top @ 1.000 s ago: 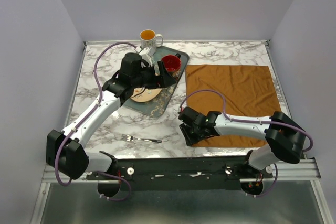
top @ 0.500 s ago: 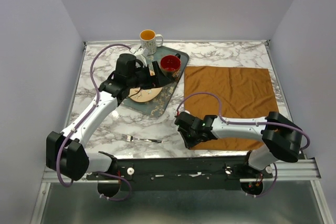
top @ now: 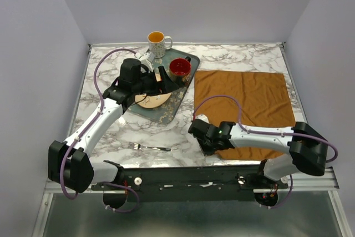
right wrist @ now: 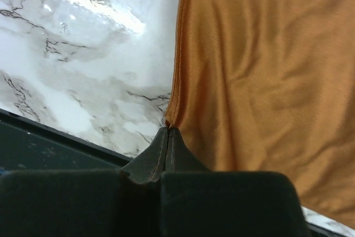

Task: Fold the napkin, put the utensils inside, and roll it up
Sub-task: Fold the napkin

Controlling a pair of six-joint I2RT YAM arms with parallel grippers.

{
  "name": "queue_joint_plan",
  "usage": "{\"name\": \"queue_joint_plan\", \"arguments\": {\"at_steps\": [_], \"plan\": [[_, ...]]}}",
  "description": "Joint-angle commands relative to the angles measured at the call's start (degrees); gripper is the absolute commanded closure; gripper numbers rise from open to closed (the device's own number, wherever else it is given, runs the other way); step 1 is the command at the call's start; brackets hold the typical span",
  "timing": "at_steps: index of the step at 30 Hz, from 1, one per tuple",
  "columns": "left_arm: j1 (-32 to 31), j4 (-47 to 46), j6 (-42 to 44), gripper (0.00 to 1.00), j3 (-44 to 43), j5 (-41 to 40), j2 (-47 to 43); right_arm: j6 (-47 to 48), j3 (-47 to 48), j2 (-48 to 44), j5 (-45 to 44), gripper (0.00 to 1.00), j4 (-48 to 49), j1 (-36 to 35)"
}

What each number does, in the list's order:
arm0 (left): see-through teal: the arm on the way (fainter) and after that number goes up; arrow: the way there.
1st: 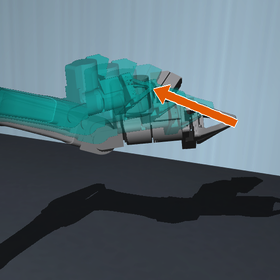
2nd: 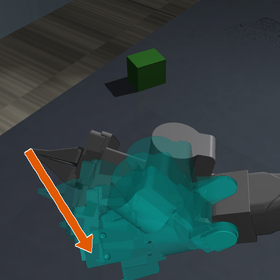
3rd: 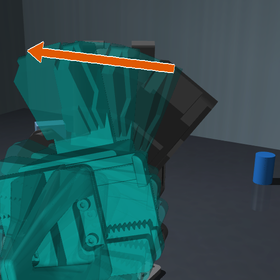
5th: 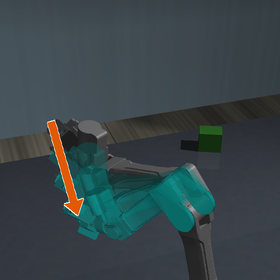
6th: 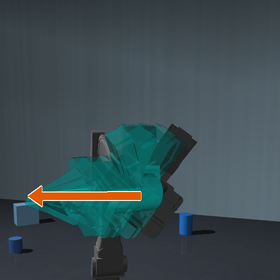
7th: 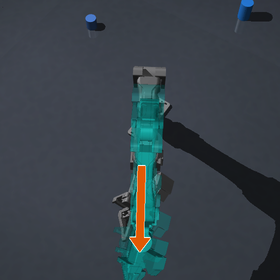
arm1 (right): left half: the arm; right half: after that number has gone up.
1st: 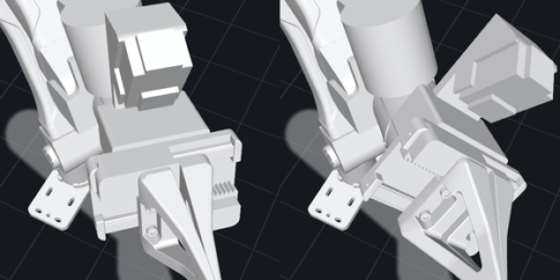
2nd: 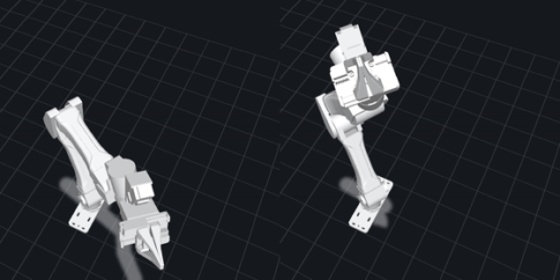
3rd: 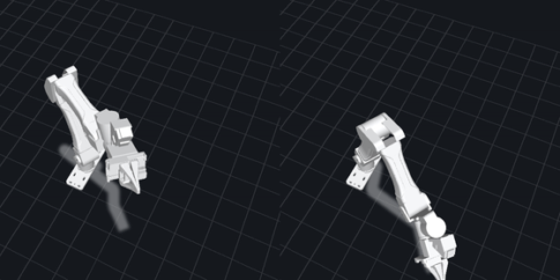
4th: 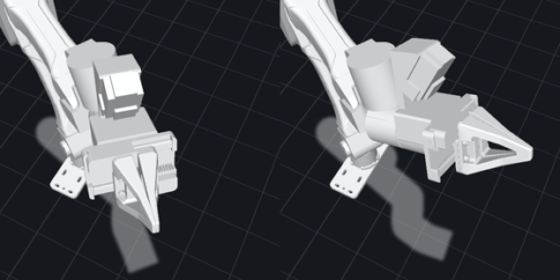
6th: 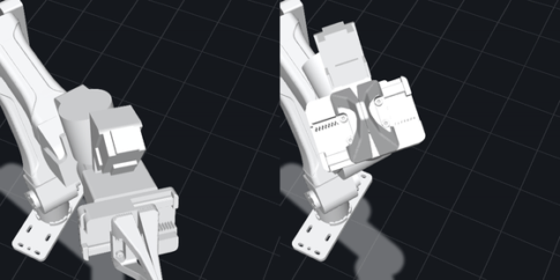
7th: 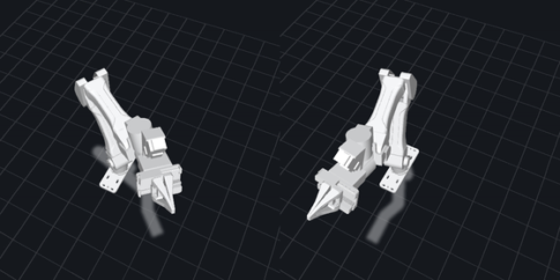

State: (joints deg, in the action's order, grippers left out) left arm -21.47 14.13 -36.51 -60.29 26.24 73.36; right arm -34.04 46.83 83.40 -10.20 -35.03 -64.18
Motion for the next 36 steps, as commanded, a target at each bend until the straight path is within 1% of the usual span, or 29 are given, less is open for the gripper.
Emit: {"name": "queue_joint_plan", "arguments": {"at_steps": [1,4,5,7,8,9,10,11,13,18,19,20,22,23,26,32,36], "plan": [[0.3,-2.2,-0.8,0.08,0.4,2.3,-0.7,-2.5,3.2,-4.3,-6.8,0.99,-7.5,1.2],[0.3,-2.3,-1.0,0.08,0.2,2.8,-0.6,-2.5,3.3,-8.1,-7.6,0.99,-9.1,5.3],[0.3,-2.3,-1.0,0.08,0.3,2.9,-0.7,-2.4,3.2,-9.2,-7.8,0.99,-9.4,8.3],[0.3,-2.7,-1.4,0.08,0.4,2.9,-0.9,-2.1,3.3,-11.4,-8.5,0.99,-10.7,11.8],[0.3,-2.6,-1.5,0.08,0.6,2.8,-1.1,-2.1,3.4,-12.9,-9.9,0.99,-11.4,15.5],[0.2,-2.6,-1.6,0.08,0.8,2.8,-1.3,-1.8,3.6,-13.7,-10.6,0.99,-12.7,17.3],[0.2,-3.1,-1.8,0.08,1.1,2.9,-1.4,-1.4,4.1,-14.2,-11.2,0.99,-13.0,19.3],[0.3,-3.1,-2.2,0.08,1.7,3.1,-1.6,-0.4,4.5,-14.6,-11.9,0.99,-13.6,23.1],[0.2,-2.7,-2.5,0.08,2.1,3.3,-1.8,1.1,5.3,-15.3,-13.0,0.99,-14.1,26.3],[0.0,-1.7,-1.5,0.05,2.8,5.0,-2.9,5.6,8.0,-14.6,-17.4,0.99,-13.6,38.1],[-0.1,-0.9,-0.9,0.05,2.7,5.2,-2.6,6.2,8.5,-13.7,-17.8,0.99,-13.3,40.0],[-0.2,-0.4,-0.4,0.05,2.7,5.2,-2.3,7.4,9.0,-13.2,-18.3,0.99,-13.0,43.8],[-1.0,0.4,0.4,0.05,2.6,5.1,-1.8,8.8,10.3,-11.3,-18.2,0.99,-10.5,47.3],[-1.3,0.3,0.3,0.05,2.7,5.0,-1.6,10.0,10.8,-10.2,-18.5,0.99,-9.8,50.2],[-2.2,-0.5,0.0,0.05,3.3,5.4,-1.4,12.5,14.1,-6.2,-19.1,0.99,-8.2,55.0],[-3.2,2.0,1.6,0.05,1.7,5.0,-1.2,18.6,20.1,0.4,-21.0,0.99,-3.1,62.3],[-3.6,2.9,2.1,0.05,0.9,4.3,-1.0,22.3,23.2,4.3,-21.1,0.99,0.7,63.9]]}}
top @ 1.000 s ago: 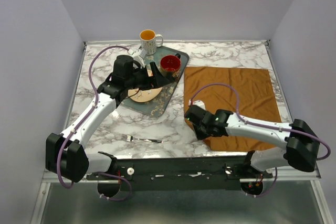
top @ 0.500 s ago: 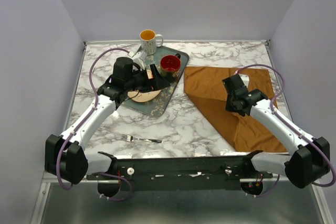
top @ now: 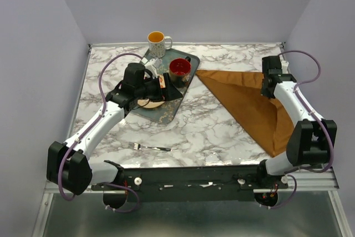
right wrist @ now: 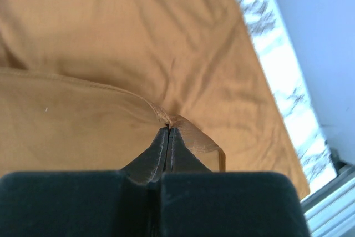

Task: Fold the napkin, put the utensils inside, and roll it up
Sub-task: Fold the napkin

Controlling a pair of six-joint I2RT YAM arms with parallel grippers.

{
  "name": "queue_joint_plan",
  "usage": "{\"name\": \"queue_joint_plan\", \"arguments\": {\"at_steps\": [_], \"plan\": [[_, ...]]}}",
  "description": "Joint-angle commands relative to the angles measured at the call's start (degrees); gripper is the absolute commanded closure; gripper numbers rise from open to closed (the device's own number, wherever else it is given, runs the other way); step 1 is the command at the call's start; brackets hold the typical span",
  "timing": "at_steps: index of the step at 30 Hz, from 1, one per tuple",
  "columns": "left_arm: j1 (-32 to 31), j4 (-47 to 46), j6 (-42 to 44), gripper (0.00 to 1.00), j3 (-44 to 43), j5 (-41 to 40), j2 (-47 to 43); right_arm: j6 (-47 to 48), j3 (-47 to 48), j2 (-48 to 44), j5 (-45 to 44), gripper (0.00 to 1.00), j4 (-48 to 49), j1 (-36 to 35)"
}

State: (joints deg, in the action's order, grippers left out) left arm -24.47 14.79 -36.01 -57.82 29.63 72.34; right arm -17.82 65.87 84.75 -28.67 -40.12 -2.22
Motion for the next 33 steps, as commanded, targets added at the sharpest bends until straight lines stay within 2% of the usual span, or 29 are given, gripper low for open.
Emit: {"name": "queue_joint_plan", "arguments": {"at_steps": [1,7,11,22,33], "plan": [[-0.7,2.4,1.6,0.05,-1.7,1.0,0.2,6.4,4.9,3.9,-2.9,0.99,6.0,2.0],[-0.9,2.5,1.1,0.05,-2.1,0.3,0.5,9.5,9.1,9.7,-2.5,0.99,7.8,5.3],[-1.5,3.1,1.4,0.04,-2.8,0.0,1.6,10.5,9.8,11.9,1.1,0.99,9.7,7.8],[-4.5,5.2,0.9,0.04,-7.3,-2.0,6.2,14.2,14.5,19.4,4.7,0.99,13.8,9.8],[-5.1,8.8,2.3,0.04,-12.7,-2.5,10.9,17.0,21.4,27.0,4.9,0.99,13.3,10.8]]}}
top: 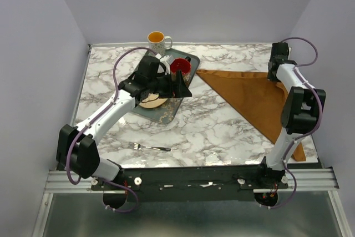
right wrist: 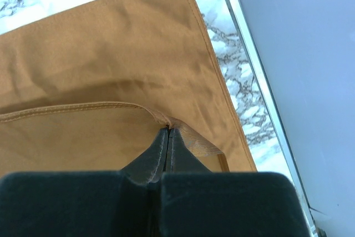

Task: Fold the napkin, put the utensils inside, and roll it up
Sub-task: Fold the napkin

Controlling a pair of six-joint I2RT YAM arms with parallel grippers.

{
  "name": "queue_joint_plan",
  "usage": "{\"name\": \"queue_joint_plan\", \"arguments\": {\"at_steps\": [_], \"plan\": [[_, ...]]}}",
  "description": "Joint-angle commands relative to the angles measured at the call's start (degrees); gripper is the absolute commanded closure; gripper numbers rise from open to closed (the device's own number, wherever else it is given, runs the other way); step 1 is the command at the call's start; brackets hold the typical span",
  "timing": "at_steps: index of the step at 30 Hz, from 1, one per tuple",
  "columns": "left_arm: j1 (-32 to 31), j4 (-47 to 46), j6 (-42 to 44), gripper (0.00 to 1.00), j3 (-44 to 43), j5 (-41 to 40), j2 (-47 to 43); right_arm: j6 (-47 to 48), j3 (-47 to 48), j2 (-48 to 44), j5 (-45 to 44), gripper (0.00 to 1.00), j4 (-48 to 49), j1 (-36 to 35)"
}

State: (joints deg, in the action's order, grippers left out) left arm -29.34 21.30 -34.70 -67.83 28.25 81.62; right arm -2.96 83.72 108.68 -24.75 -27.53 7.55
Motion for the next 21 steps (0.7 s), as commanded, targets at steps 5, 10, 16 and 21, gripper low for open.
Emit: {"name": "queue_joint_plan", "arguments": {"at_steps": [5,10,16,21], "plan": [[-0.2,2.9,0.9,0.04,-4.0,-1.5,3.0,2.5,6.4,5.4,0.8,0.99,0.5,1.6],[-0.3,3.4,0.8,0.03,-4.9,-1.2,3.8,3.6,7.9,7.2,1.4,0.99,-0.2,3.0],[-0.3,4.2,0.9,0.01,-6.4,-2.3,4.1,4.0,11.3,10.1,4.8,0.99,-0.4,3.7],[-0.2,4.6,0.9,0.01,-8.2,-2.7,4.1,4.9,13.2,13.0,6.0,0.99,-0.7,4.0]]}}
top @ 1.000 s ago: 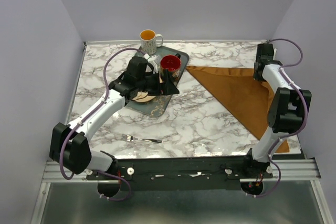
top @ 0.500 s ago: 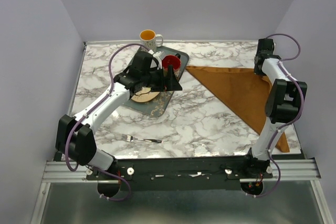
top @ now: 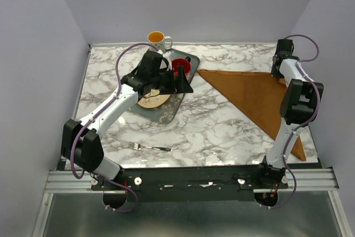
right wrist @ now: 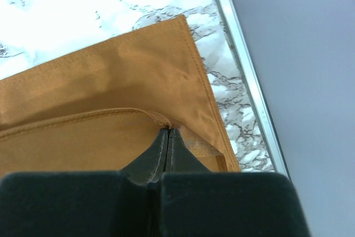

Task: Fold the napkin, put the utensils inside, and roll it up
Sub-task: Fold the napkin

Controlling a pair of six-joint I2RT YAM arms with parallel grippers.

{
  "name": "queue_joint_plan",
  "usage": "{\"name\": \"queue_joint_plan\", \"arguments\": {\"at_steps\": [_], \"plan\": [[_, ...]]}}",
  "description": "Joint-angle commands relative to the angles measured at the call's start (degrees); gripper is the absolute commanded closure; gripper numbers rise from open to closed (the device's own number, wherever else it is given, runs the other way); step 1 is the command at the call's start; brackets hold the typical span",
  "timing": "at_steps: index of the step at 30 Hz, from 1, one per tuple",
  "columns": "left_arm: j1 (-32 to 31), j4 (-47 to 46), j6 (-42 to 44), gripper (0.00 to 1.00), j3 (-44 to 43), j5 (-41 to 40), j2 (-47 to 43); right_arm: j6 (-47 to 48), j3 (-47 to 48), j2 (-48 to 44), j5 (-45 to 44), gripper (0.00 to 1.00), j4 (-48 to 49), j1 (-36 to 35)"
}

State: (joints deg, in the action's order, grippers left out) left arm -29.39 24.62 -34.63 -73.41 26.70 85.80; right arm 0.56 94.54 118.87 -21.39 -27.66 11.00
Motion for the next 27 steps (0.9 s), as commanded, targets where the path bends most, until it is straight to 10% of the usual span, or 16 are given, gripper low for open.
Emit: {"name": "queue_joint_plan", "arguments": {"at_steps": [1,27], "plan": [[-0.1,1.6,0.8,0.01,-2.8,-1.2,0.1,1.5,2.7,3.3,2.9,0.99,-0.6,0.7],[-0.1,1.8,0.6,0.01,-3.9,-2.4,0.2,1.6,10.0,9.0,4.0,0.99,-2.9,2.3]]}}
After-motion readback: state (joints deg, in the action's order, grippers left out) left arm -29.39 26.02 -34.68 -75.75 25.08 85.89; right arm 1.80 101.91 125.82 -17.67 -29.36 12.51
